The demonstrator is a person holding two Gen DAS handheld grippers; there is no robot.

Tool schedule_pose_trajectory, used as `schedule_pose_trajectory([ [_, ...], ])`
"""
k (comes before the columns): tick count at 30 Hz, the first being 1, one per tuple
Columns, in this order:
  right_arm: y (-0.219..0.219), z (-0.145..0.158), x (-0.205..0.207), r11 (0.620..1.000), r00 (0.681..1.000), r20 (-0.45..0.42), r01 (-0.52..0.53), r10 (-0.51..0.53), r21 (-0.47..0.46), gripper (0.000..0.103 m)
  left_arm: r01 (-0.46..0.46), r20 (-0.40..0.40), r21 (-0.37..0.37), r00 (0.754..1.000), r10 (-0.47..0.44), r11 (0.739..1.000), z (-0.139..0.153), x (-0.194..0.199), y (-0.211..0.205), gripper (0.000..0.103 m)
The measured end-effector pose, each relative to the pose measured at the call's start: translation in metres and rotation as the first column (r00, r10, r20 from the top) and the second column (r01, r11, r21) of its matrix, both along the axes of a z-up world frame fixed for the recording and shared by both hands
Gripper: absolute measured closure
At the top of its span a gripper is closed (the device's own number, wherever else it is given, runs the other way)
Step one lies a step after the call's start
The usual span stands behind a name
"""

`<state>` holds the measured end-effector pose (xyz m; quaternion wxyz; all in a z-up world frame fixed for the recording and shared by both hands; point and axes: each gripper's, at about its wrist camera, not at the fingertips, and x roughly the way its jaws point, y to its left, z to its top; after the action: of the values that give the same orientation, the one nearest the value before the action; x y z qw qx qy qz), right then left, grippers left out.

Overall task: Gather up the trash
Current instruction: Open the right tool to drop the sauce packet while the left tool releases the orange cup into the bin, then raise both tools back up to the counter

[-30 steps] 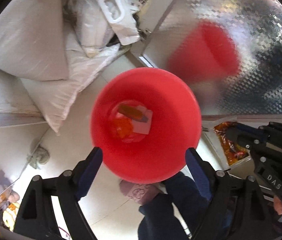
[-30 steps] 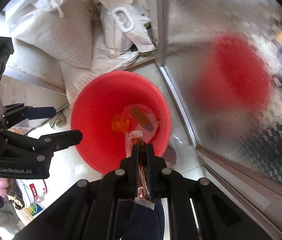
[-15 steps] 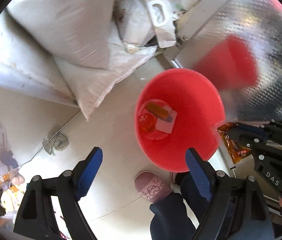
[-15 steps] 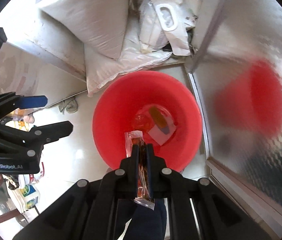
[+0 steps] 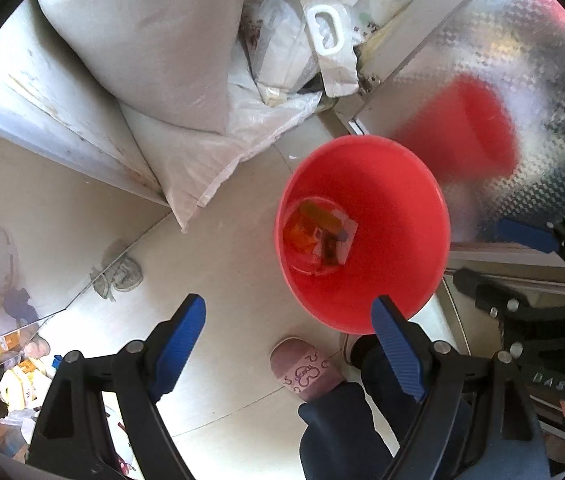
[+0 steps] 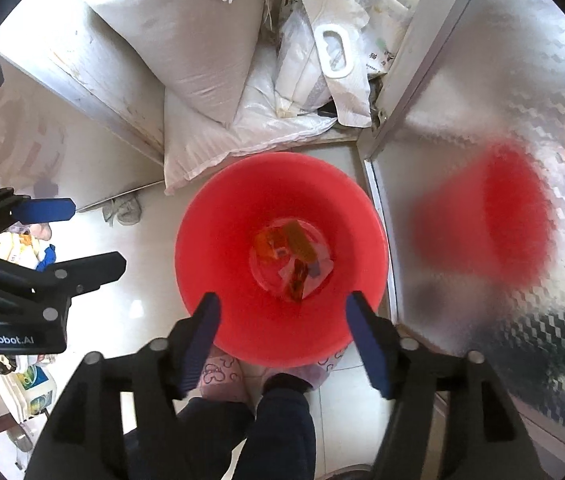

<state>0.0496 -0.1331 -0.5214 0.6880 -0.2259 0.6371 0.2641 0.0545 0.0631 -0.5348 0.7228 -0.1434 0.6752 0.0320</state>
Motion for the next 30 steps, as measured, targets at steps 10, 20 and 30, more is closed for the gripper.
schedule_pose_trajectory([
  [10,-0.002,0.062,-0.009,0.999,0.997,0.060,0.046,-0.047,0.007,0.015,-0.012,0.032,0.020,0.999,0.012,1.000,0.077,-0.007,-0.010,0.019],
  [20,0.000,0.196,-0.030,0.997,0.987,0.149,0.058,-0.065,0.045,0.015,-0.047,0.107,0.083,0.994,0.038,0.995,0.223,-0.029,-0.008,0.019],
  [30,0.005,0.330,-0.030,0.995,0.952,0.294,0.063,-0.084,0.078,0.015,-0.053,0.216,0.152,0.976,0.019,0.987,0.360,-0.024,-0.011,0.017],
])
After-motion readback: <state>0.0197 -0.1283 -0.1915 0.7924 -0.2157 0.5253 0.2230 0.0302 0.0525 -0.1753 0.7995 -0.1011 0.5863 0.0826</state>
